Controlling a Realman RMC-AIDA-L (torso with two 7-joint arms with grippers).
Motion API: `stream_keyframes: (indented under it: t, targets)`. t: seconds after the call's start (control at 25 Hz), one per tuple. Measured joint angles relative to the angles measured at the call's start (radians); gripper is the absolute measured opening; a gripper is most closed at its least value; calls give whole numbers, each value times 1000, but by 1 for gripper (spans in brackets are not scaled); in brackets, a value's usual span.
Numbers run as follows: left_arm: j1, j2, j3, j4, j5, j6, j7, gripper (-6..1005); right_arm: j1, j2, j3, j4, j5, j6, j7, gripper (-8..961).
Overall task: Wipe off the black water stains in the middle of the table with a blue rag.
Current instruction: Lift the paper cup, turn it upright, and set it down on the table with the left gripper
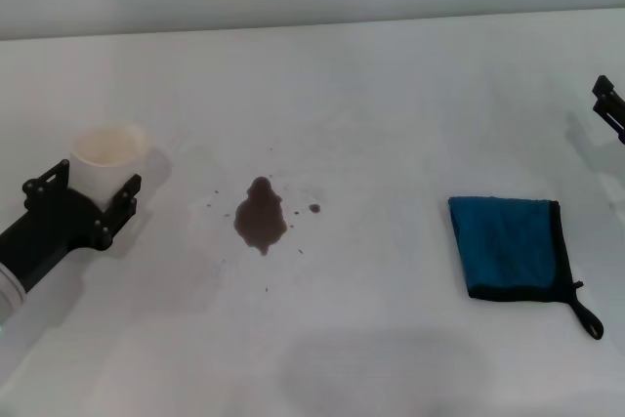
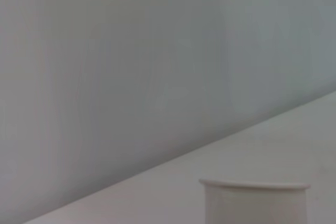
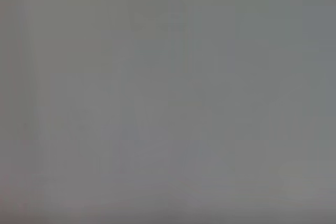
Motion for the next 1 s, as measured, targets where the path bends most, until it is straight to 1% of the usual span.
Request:
stream_keyframes:
  t: [0.68,0.92,1.0]
  targets:
    - [25,0,0,46,-16,-28,18,540,24,2,-4,-17,1,-35,0,869]
    - [35,-1,-20,60,-18,-38,24,539,24,2,-5,-17,1,-37,0,869]
    - [38,-1,-21,61,-18,-39,25,598,23,2,-5,-17,1,-37,0,869]
